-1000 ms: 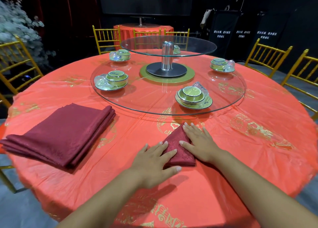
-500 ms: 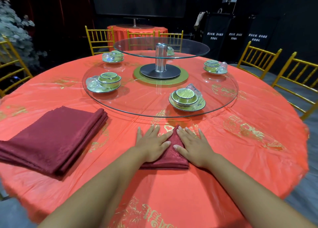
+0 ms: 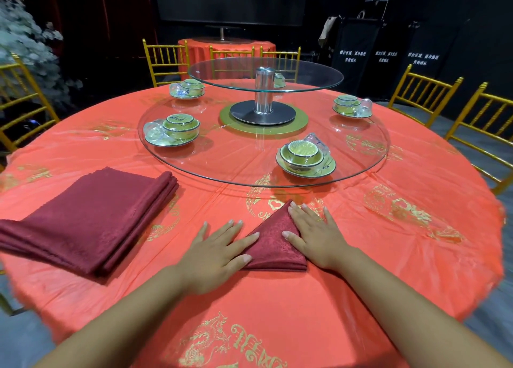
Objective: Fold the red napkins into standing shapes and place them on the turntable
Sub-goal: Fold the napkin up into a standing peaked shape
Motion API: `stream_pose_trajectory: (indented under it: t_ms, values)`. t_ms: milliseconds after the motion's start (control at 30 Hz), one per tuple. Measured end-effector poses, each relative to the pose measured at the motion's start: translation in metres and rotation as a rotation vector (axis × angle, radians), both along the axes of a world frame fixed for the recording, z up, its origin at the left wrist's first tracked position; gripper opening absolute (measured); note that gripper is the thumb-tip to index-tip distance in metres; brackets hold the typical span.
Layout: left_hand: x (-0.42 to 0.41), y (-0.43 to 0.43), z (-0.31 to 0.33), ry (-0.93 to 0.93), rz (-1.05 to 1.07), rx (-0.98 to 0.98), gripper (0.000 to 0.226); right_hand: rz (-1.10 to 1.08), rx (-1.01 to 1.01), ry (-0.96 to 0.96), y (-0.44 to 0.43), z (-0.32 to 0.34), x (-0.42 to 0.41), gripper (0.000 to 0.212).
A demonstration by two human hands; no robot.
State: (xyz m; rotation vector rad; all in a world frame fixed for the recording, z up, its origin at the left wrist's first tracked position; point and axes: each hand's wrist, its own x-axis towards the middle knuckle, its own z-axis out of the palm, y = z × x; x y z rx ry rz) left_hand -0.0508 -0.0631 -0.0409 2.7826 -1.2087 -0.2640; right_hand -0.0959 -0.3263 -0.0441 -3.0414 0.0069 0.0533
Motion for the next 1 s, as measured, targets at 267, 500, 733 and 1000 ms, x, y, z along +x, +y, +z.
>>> stream_pose_trajectory:
  t_ms: [267,500,733,1000]
  values:
    - [-0.004,0.003,-0.003,-0.024,0.022,-0.026,0.069,0.005,0.086,-0.135,0.02,0.021,-0.019,0.064]
    - [-0.003,0.002,-0.006,-0.032,0.029,-0.023,0.062,0.333,-0.078,-0.274,0.078,0.021,-0.079,0.057]
    - [-0.003,0.002,-0.005,-0.015,0.033,-0.03,0.07,0.312,-0.148,-0.309,0.066,0.018,-0.095,0.052]
    - [-0.003,0.0,0.0,0.01,0.031,-0.008,0.052,0.156,0.136,-0.404,0.048,0.02,-0.11,0.026]
